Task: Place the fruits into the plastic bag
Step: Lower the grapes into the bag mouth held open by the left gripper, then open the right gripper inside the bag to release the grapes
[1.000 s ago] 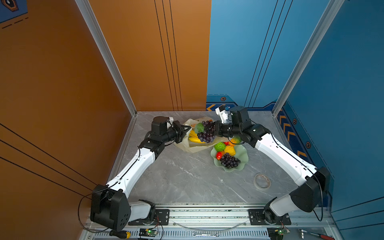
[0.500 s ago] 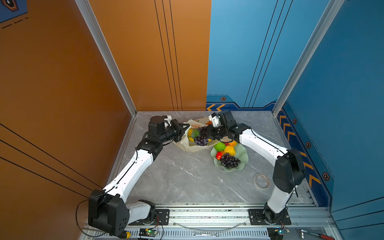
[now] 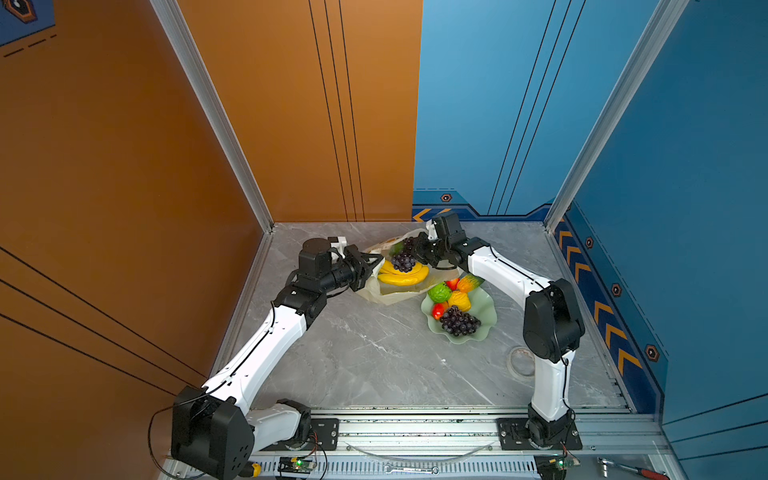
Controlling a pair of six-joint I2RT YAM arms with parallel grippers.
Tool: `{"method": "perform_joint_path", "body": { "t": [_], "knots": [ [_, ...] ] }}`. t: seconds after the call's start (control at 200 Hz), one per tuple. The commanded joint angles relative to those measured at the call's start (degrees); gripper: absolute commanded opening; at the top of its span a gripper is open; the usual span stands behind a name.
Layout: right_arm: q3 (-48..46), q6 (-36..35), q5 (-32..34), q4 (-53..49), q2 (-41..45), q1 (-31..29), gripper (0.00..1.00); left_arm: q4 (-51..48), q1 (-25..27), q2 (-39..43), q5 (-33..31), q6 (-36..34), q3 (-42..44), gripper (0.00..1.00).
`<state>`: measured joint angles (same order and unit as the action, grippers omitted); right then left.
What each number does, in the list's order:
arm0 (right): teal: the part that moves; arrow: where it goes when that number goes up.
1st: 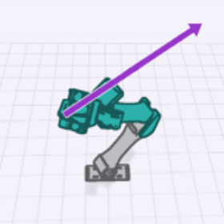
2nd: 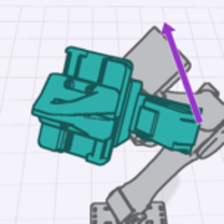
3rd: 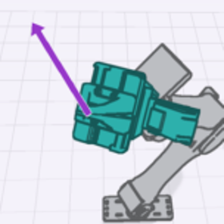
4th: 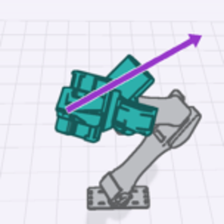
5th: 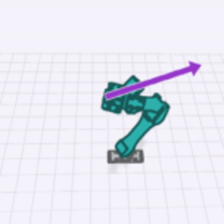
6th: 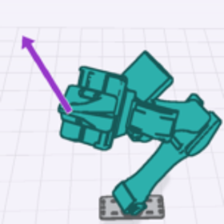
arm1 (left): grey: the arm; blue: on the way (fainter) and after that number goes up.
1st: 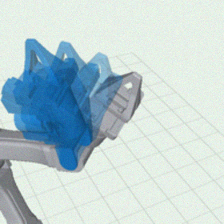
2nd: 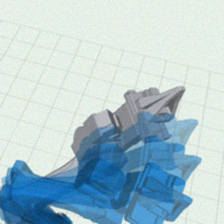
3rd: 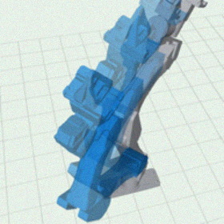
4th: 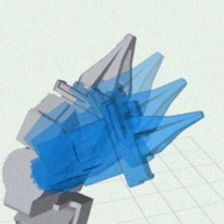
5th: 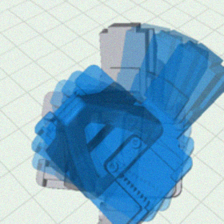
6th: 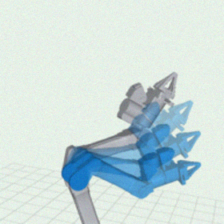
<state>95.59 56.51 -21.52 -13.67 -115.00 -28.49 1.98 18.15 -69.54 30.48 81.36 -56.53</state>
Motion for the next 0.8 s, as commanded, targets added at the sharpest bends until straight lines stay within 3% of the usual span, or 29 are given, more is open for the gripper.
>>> {"method": "perform_joint_path", "body": {
  "t": [0.0, 0.385, 0.796],
  "knots": [
    [2.7, 3.6, 6.7, 3.3, -1.9, -0.9, 0.18, 1.0, 0.6, 0.4, -0.4, 0.2, 0.4, 0.0],
    [7.0, 2.2, 23.6, 3.2, -8.5, -4.5, 0.19, 6.0, 0.8, -3.5, -0.2, 2.6, -0.6, 0.0],
    [10.0, 9.2, 24.5, 13.5, -13.8, -4.6, 0.19, 10.7, 0.8, -10.0, -0.9, 5.6, -5.0, 0.0]
  ]
}}
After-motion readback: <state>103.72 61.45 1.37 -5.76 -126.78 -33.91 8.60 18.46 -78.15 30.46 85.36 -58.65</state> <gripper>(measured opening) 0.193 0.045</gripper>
